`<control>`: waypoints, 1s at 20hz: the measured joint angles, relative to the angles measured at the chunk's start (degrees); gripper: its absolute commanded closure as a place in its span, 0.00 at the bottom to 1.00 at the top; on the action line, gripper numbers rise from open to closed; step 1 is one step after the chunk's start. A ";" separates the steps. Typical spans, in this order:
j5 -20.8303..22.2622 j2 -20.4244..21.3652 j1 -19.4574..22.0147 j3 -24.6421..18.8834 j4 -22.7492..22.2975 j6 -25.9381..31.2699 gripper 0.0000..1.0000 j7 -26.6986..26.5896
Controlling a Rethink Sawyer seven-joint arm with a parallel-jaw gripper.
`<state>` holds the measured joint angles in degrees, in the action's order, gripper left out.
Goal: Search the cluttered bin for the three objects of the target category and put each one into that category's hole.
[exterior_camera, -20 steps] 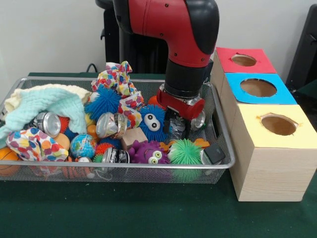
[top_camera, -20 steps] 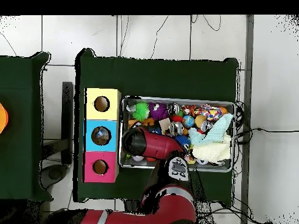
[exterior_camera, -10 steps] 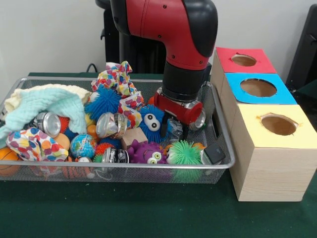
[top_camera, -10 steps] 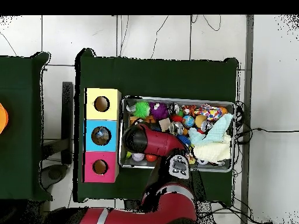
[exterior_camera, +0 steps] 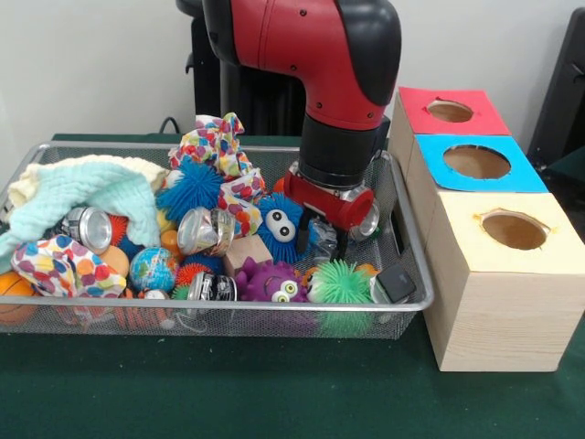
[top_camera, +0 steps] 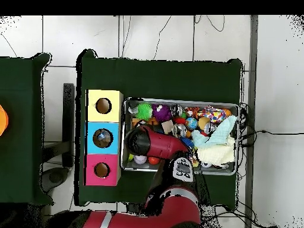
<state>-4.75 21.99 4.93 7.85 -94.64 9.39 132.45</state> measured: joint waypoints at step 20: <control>2.98 0.84 4.99 -5.12 -0.37 0.08 0.00 0.00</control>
<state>-1.77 22.84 9.92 2.73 -95.02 9.47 132.45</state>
